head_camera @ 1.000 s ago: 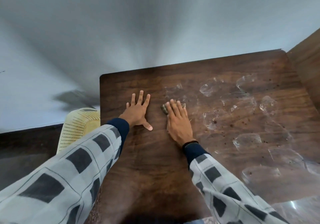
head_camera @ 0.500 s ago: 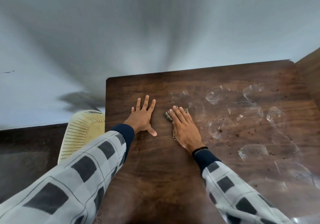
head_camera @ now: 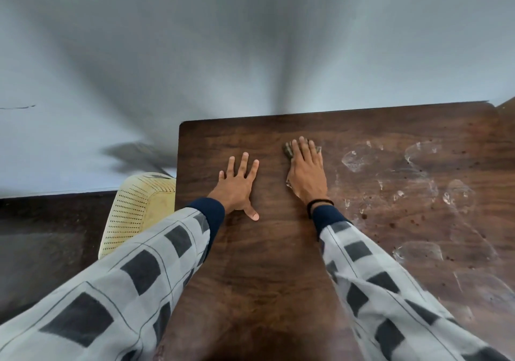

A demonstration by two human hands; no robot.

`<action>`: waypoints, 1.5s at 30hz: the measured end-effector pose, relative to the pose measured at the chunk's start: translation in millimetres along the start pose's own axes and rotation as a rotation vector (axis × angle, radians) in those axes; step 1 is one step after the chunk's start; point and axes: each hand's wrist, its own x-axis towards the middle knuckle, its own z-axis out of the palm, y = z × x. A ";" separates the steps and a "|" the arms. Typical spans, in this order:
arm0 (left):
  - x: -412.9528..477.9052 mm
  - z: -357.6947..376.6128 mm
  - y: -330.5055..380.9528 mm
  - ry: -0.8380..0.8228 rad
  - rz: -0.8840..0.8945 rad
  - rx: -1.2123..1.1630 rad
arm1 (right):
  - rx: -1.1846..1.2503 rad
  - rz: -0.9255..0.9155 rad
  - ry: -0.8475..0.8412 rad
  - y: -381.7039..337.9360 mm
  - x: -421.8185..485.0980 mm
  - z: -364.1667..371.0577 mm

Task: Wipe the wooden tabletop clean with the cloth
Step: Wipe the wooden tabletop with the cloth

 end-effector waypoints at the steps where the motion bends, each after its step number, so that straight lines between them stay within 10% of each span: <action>1: -0.8 0.0 -0.1 0.001 0.002 -0.005 | 0.009 0.040 0.011 -8.4 7.5 2.7; 7: -1.8 -0.8 0.3 -0.005 -0.005 -0.011 | -0.020 -0.240 -0.046 3.4 -31.4 -0.6; 12: -2.9 -1.6 1.0 0.003 -0.005 -0.001 | 0.035 0.066 0.053 -16.9 32.1 5.5; 18: -1.1 -0.7 0.1 -0.006 -0.011 0.000 | -0.013 -0.246 -0.011 -9.9 13.3 4.4; 24: -3.3 -4.7 1.8 -0.032 -0.015 0.000 | 0.044 0.038 0.030 -16.8 78.6 1.0; 30: -3.2 -2.6 1.4 -0.022 -0.013 -0.006 | -0.012 -0.229 -0.016 -6.7 31.7 0.3; 35: -1.6 -3.2 2.7 -0.043 -0.023 -0.008 | 0.010 0.020 0.040 -13.5 80.3 0.1; 45: -1.1 -2.7 2.5 -0.056 -0.034 -0.015 | -0.001 -0.056 0.036 18.1 27.9 -2.7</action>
